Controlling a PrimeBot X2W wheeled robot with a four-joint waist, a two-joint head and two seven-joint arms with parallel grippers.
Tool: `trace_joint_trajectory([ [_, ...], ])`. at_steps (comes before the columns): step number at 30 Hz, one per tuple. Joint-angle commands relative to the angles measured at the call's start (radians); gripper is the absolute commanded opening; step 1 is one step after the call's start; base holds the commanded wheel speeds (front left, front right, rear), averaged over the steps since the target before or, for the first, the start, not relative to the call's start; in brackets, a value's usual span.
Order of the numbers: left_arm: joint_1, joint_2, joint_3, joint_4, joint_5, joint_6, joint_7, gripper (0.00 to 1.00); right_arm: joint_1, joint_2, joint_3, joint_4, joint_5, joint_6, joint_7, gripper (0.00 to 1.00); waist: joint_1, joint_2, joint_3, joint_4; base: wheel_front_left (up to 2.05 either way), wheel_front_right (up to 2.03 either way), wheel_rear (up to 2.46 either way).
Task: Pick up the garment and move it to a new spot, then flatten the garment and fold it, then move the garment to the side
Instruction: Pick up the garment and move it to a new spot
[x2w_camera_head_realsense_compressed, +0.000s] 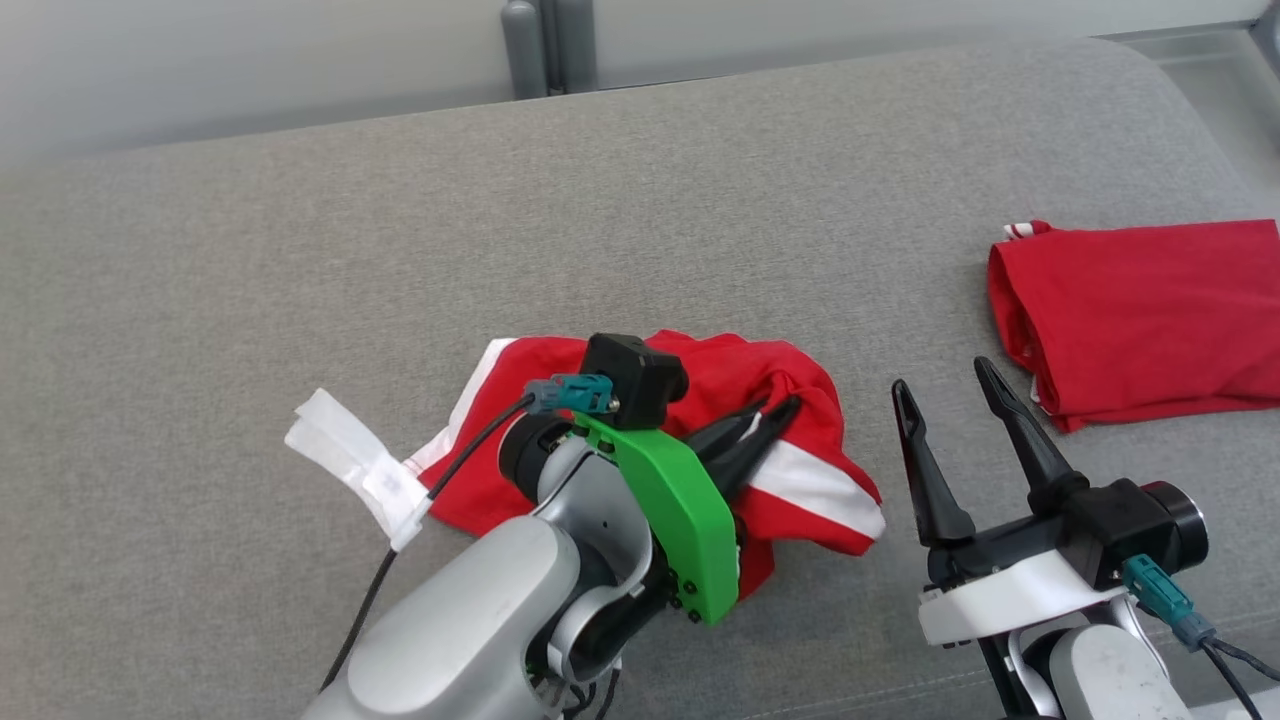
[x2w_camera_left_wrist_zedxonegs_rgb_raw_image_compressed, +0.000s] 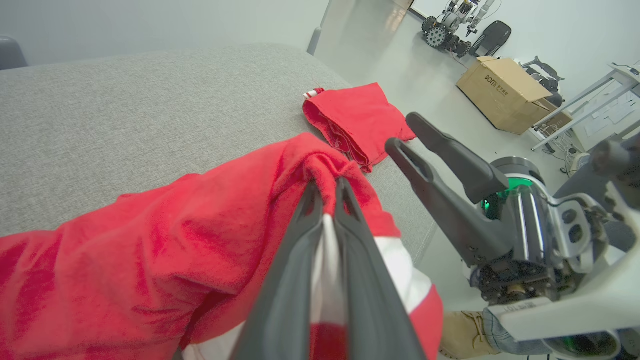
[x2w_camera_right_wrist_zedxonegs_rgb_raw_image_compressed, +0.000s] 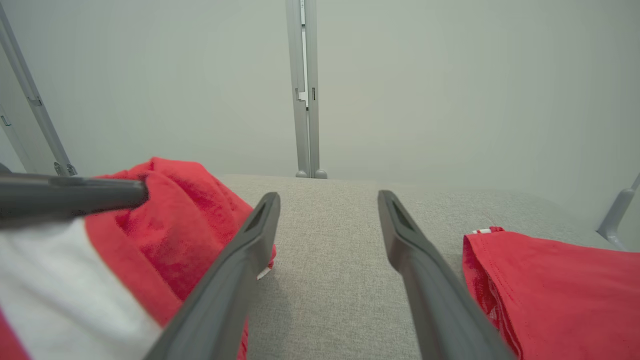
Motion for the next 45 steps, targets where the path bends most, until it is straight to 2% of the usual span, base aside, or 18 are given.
trace_joint_trajectory([
  [1, -0.017, -0.001, 0.010, 0.013, -0.003, 0.006, -0.006, 0.00, -0.008, 0.002, -0.002, 0.003, 0.003, -0.002, -0.003, 1.00, 0.0000, 0.0000, 0.002, -0.049, 0.00, 0.00, 0.00],
  [4, -0.050, 0.004, 0.033, 0.101, 0.015, 0.015, -0.028, 0.00, -0.016, 0.007, 0.000, 0.004, 0.003, -0.002, -0.003, 1.00, 0.0000, 0.0000, 0.013, -0.069, 0.00, 0.00, 0.00],
  [11, -0.082, 0.053, 0.044, 0.413, 0.072, 0.027, -0.082, 0.00, -0.015, 0.020, 0.008, 0.020, 0.005, -0.002, -0.003, 1.00, 0.0000, 0.0000, 0.018, -0.098, 0.00, 0.00, 0.00],
  [13, -0.069, 0.058, 0.040, 0.492, 0.079, 0.014, -0.099, 0.00, -0.012, 0.023, 0.008, 0.025, 0.005, -0.002, -0.003, 1.00, 0.0000, 0.0000, 0.016, -0.099, 0.00, 0.00, 0.00],
  [18, -0.066, 0.031, 0.031, 0.627, 0.091, -0.019, -0.169, 0.00, 0.002, 0.026, 0.005, 0.041, -0.002, -0.002, -0.003, 1.00, 0.0000, 0.0000, 0.006, -0.086, 0.00, 0.00, 0.00],
  [22, -0.081, -0.008, 0.026, 0.684, 0.099, -0.045, -0.236, 0.00, 0.006, 0.019, 0.004, 0.050, -0.008, -0.002, -0.003, 1.00, 0.0000, 0.0000, -0.011, -0.065, 0.00, 0.00, 0.00],
  [23, -0.084, -0.018, 0.025, 0.690, 0.100, -0.051, -0.252, 0.27, 0.006, 0.016, 0.003, 0.052, -0.008, -0.002, -0.003, 1.00, 0.0000, 0.0000, -0.016, -0.061, 0.00, 0.00, 0.00],
  [24, -0.087, -0.025, 0.024, 0.694, 0.101, -0.057, -0.267, 0.74, 0.006, 0.014, 0.004, 0.053, -0.009, -0.002, -0.003, 1.00, 0.0000, 0.0000, -0.022, -0.056, 0.00, 0.00, 0.00],
  [25, -0.085, -0.033, 0.025, 0.694, 0.098, -0.063, -0.280, 1.00, 0.008, 0.011, 0.003, 0.054, -0.009, -0.002, -0.003, 1.00, 0.0000, 0.0000, -0.030, -0.051, 0.00, 0.00, 0.00],
  [29, -0.052, -0.043, 0.039, 0.663, 0.081, -0.074, -0.337, 1.00, 0.026, 0.001, 0.001, 0.058, -0.008, -0.002, -0.003, 1.00, 0.0000, 0.0000, -0.074, -0.037, 0.00, 0.00, 0.00],
  [32, -0.006, -0.018, 0.058, 0.606, 0.065, -0.062, -0.380, 1.00, 0.041, -0.005, -0.003, 0.053, -0.009, -0.002, -0.003, 1.00, 0.0000, 0.0000, -0.108, -0.028, 0.00, 0.00, 0.00],
  [36, 0.099, 0.063, 0.087, 0.446, 0.073, -0.007, -0.451, 1.00, 0.081, -0.017, -0.022, 0.045, -0.007, -0.002, -0.003, 1.00, 0.0000, 0.0000, -0.151, -0.002, 0.00, 0.00, 0.00],
  [40, 0.212, 0.145, 0.124, 0.297, 0.078, 0.065, -0.489, 1.00, 0.115, -0.026, -0.044, 0.042, -0.014, -0.002, -0.003, 1.00, 0.0000, 0.0000, -0.169, 0.026, 0.00, 0.00, 0.00],
  [41, 0.212, 0.145, 0.124, 0.297, 0.078, 0.065, -0.489, 1.00, 0.115, -0.026, -0.044, 0.042, -0.014, -0.002, -0.003, 1.00, 0.0000, 0.0000, -0.169, 0.026, 0.00, 0.00, 0.00],
  [45, 0.333, 0.221, 0.186, 0.182, 0.089, 0.140, -0.516, 1.00, 0.149, -0.030, -0.064, 0.044, -0.023, -0.002, -0.003, 1.00, 0.0000, 0.0000, -0.184, 0.056, 0.00, 0.00, 0.00],
])
